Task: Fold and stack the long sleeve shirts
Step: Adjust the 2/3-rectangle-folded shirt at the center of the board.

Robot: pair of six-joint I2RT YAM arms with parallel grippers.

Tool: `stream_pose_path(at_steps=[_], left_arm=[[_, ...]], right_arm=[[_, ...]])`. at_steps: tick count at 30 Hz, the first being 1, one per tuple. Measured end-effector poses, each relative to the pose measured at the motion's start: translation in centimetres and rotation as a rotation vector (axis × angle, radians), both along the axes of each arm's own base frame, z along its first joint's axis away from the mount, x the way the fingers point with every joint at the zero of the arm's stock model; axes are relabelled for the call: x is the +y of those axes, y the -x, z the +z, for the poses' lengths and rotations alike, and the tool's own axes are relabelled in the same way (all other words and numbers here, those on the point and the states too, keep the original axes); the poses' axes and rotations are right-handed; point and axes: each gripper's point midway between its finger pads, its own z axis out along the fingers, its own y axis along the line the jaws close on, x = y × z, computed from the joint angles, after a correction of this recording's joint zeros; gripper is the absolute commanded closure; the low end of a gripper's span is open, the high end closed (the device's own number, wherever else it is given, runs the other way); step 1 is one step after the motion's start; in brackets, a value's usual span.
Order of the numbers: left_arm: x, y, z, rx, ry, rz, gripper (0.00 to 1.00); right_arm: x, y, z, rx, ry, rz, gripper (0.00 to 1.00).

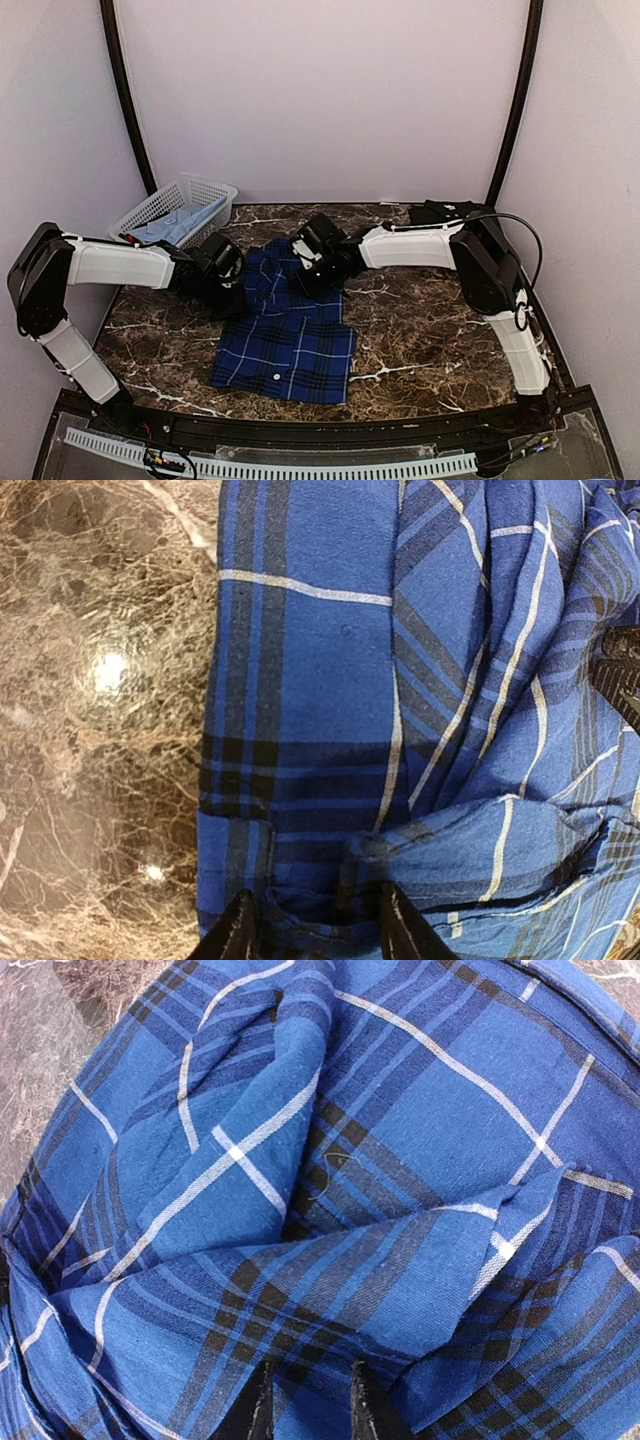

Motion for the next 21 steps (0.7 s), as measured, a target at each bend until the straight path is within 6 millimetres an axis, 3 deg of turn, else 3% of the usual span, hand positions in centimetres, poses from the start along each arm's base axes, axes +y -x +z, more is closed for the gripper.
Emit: stream_pose_path(at_steps=[3, 10, 15, 21], left_arm=[[-0.2, -0.1, -0.1, 0.005, 0.012, -0.005, 0.65], [-0.9, 0.1, -0.1, 0.022, 0.056, -0.018, 0.92], [-0.9, 0.3, 0.4, 0.013, 0.068, -0.017, 0.99], [0.0, 0.1, 2.8, -0.052, 0.071, 0.019, 1.00]], right_arm=[[-0.1, 0.0, 0.0, -0.002, 0.004, 0.000, 0.75], [-0.2, -0.1, -0.4, -0.007, 0.017, -0.001, 0.75], [-0.4, -0.2, -0.7, -0.011, 0.031, -0.002, 0.76], [-0.6, -0.2, -0.9, -0.009, 0.039, -0.001, 0.75]])
